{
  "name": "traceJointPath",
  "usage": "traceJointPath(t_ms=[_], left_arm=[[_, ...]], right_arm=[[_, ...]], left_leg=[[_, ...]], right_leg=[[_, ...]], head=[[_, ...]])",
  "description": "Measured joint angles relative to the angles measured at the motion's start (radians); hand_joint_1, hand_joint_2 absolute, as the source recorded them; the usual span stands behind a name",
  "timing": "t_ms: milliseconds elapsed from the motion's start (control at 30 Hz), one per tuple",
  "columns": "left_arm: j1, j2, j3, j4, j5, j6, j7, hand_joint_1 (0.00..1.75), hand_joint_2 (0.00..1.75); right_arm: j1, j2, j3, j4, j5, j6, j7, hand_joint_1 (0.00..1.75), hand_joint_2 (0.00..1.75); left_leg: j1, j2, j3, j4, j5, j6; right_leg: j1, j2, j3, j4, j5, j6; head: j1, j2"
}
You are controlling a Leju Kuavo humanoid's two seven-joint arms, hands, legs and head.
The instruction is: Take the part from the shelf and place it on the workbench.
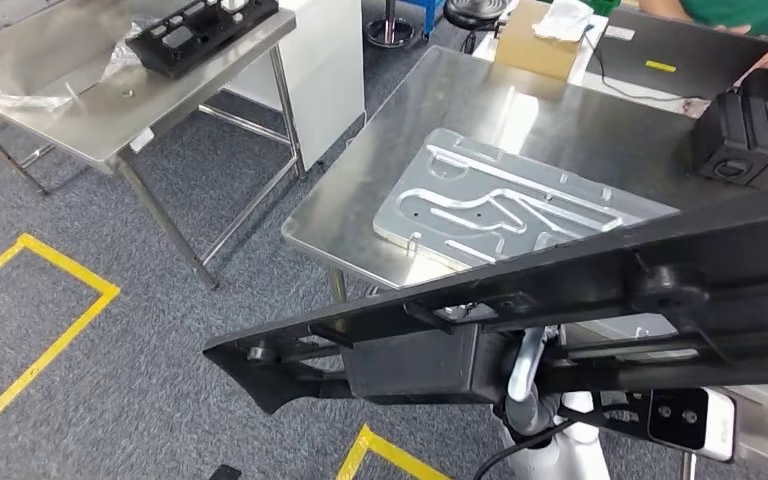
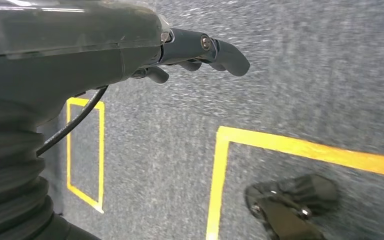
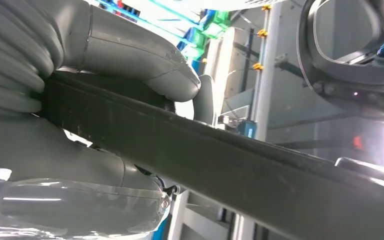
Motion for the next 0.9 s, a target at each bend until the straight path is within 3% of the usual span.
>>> traceJointPath(t_ms=[100,133,167,200,267,300,367,433,467,533,600,633,667,700,733,800,867,900], left_arm=[[0.003,0.000,0.001,0.000,0.007,0.002,-0.004,0.00,1.75],[0.005,0.000,0.002,0.000,0.007,0.003,-0.005,0.00,1.75],[0.008,0.001,0.002,0.000,0.008,0.004,-0.006,0.00,1.75],[0.009,0.001,0.002,0.000,0.009,0.005,-0.006,0.00,1.75],[0.009,0.003,0.004,0.000,0.010,0.008,-0.007,0.00,1.75],[0.008,0.003,0.004,0.000,0.011,0.009,-0.007,0.00,1.75],[0.008,0.003,0.006,0.000,0.013,0.011,-0.007,0.00,1.75],[0.008,0.002,0.006,0.000,0.016,0.013,-0.008,0.00,1.75],[0.008,0.001,0.007,0.000,0.017,0.014,-0.009,0.00,1.75],[0.006,-0.002,0.008,0.000,0.020,0.017,-0.011,0.00,1.75],[0.007,-0.001,0.010,0.000,0.023,0.019,-0.013,0.00,1.75],[0.007,-0.001,0.010,0.000,0.025,0.019,-0.015,0.00,1.75],[0.007,-0.001,0.011,0.000,0.026,0.020,-0.016,0.00,1.75],[0.007,-0.001,0.012,0.000,0.026,0.020,-0.017,0.00,1.75],[0.007,-0.002,0.013,0.000,0.027,0.020,-0.018,0.00,1.75],[0.006,-0.003,0.016,0.000,0.027,0.020,-0.019,0.00,1.75],[0.006,-0.003,0.020,0.000,0.028,0.021,-0.019,0.00,1.75],[0.005,-0.004,0.022,0.000,0.029,0.021,-0.019,0.00,1.75]], right_arm=[[-0.008,0.000,0.012,0.000,0.003,-0.005,0.000,1.75,1.75],[-0.009,0.000,0.015,0.000,0.006,-0.008,0.000,1.75,1.75],[-0.010,-0.001,0.018,-0.001,0.010,-0.013,0.000,1.75,1.75],[-0.012,-0.001,0.021,-0.003,0.015,-0.017,0.000,1.75,1.75],[-0.018,-0.003,0.026,-0.011,0.022,-0.025,0.000,1.75,1.75],[-0.022,-0.004,0.030,-0.014,0.027,-0.029,0.000,1.75,1.75],[-0.026,-0.006,0.037,-0.021,0.037,-0.035,0.000,1.75,1.75],[-0.030,-0.009,0.041,-0.029,0.048,-0.039,0.000,1.75,1.75],[-0.034,-0.011,0.043,-0.034,0.053,-0.041,0.000,1.75,1.75],[-0.044,-0.014,0.049,-0.041,0.066,-0.050,-0.001,1.75,1.75],[-0.052,-0.019,0.057,-0.044,0.079,-0.060,-0.002,1.75,1.75],[-0.053,-0.022,0.062,-0.044,0.085,-0.064,-0.002,1.75,1.75],[-0.053,-0.025,0.065,-0.045,0.089,-0.068,-0.003,1.75,1.75],[-0.055,-0.028,0.068,-0.046,0.093,-0.070,-0.003,1.75,1.75],[-0.057,-0.030,0.071,-0.048,0.097,-0.073,-0.003,1.75,1.75],[-0.065,-0.032,0.077,-0.053,0.103,-0.075,-0.003,1.75,1.75],[-0.073,-0.034,0.083,-0.057,0.107,-0.077,-0.003,1.75,1.75],[-0.075,-0.035,0.085,-0.059,0.109,-0.078,-0.003,1.75,1.75]], left_leg=[[0.003,-0.012,-0.099,0.177,-0.085,-0.009],[0.003,-0.012,-0.126,0.213,-0.091,-0.014],[0.003,-0.012,-0.136,0.212,-0.075,-0.017],[0.003,-0.014,-0.127,0.172,-0.038,-0.017],[0.005,-0.034,-0.084,0.041,0.042,-0.015],[0.004,-0.047,-0.068,-0.006,0.055,-0.011],[0.003,-0.064,-0.059,-0.037,0.059,0.002],[0.005,-0.053,-0.055,-0.042,0.075,0.016],[0.008,-0.046,-0.053,-0.045,0.079,0.022],[0.011,-0.029,-0.051,-0.051,0.083,0.029],[0.011,-0.013,-0.051,-0.052,0.082,0.031],[0.011,-0.004,-0.050,-0.052,0.080,0.031],[0.011,0.003,-0.049,-0.052,0.078,0.030],[0.012,0.011,-0.046,-0.052,0.075,0.028],[0.012,0.018,-0.041,-0.052,0.072,0.025],[0.011,0.030,-0.033,-0.053,0.065,0.015],[0.008,0.041,-0.028,-0.055,0.061,0.004],[0.007,0.047,-0.026,-0.057,0.060,-0.003]], right_leg=[[0.000,0.019,0.003,-0.001,-0.004,-0.007],[0.000,0.027,0.004,0.001,-0.006,-0.007],[0.000,0.037,0.005,0.004,-0.008,-0.007],[-0.001,0.047,0.006,0.007,-0.011,-0.005],[-0.003,0.063,0.007,0.017,-0.018,0.002],[-0.003,0.070,0.005,0.022,-0.020,0.006],[-0.003,0.082,-0.002,0.027,-0.022,0.015],[-0.002,0.089,-0.007,0.031,-0.023,0.025],[-0.001,0.078,-0.012,0.041,-0.032,0.031],[-0.003,0.042,-0.050,0.120,-0.079,0.044],[-0.010,0.018,-0.118,0.252,-0.135,0.055],[-0.014,0.015,-0.143,0.296,-0.143,0.058],[-0.018,0.013,-0.151,0.304,-0.132,0.061],[-0.021,0.009,-0.138,0.272,-0.105,0.062],[-0.022,0.002,-0.106,0.206,-0.066,0.062],[-0.016,-0.024,-0.042,0.076,-0.017,0.055],[-0.007,-0.032,-0.022,0.027,-0.011,0.045],[-0.004,-0.022,-0.023,0.026,-0.010,0.039]], head=[[0.000,0.000],[0.000,0.000],[0.000,0.000],[0.000,0.000],[0.000,0.000],[0.000,0.000],[0.001,0.000],[0.001,0.000],[0.003,0.000],[0.009,0.000],[0.012,0.000],[0.012,0.000],[0.012,0.000],[0.012,0.000],[0.012,0.000],[0.012,0.000],[0.011,0.000],[0.011,0.000]])
